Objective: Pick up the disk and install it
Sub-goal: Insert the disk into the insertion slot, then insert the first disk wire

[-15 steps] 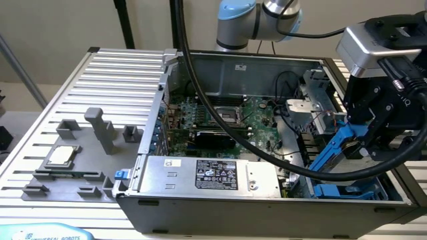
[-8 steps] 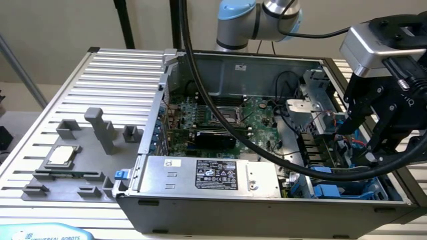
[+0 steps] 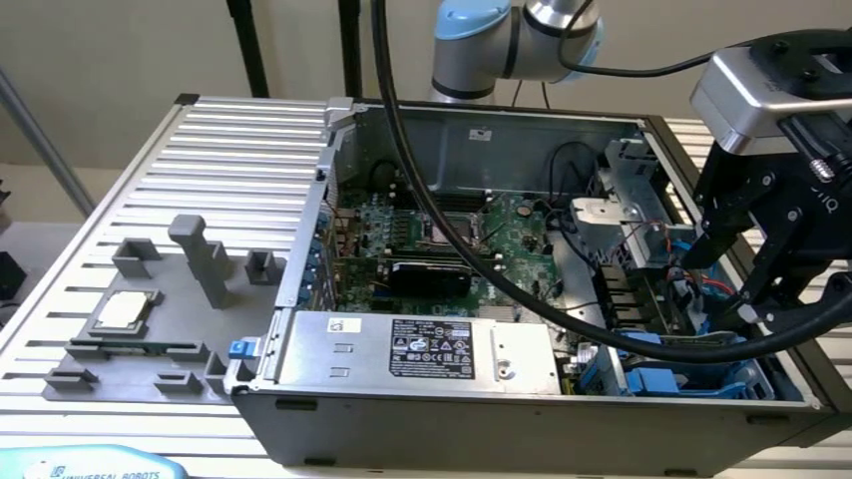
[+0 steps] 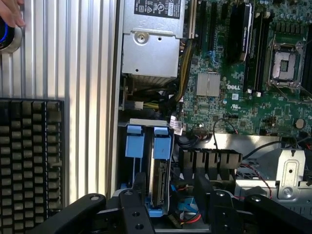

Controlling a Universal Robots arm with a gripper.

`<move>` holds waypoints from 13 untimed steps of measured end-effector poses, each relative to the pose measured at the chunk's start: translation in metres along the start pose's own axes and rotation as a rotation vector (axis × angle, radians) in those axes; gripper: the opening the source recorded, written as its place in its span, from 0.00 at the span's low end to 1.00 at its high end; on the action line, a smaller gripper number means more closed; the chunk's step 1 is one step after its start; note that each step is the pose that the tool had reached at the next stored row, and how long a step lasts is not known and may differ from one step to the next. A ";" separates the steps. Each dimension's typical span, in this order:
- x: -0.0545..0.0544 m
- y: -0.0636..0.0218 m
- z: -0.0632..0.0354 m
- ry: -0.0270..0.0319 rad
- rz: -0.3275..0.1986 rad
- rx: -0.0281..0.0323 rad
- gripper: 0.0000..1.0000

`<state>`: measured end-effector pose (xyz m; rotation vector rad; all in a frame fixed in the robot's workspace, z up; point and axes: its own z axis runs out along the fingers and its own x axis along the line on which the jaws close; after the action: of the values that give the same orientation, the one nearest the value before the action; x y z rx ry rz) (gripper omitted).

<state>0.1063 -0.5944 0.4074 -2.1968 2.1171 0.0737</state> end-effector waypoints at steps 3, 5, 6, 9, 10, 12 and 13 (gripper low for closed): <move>0.000 0.0000 0.0000 0.0000 0.000 0.0000 0.53; 0.000 0.0000 0.0000 0.0000 0.000 0.0000 0.53; 0.000 0.0000 0.0000 0.0000 0.000 0.0000 0.53; 0.000 0.0000 0.0000 0.0000 0.000 0.0000 0.53; 0.000 0.0000 0.0000 0.0000 0.000 -0.0001 0.53; 0.000 -0.0001 0.0000 0.0000 0.000 0.0000 0.53; 0.000 -0.0010 0.0000 0.0000 0.000 -0.0002 0.53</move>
<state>0.1073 -0.5944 0.4074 -2.1974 2.1167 0.0738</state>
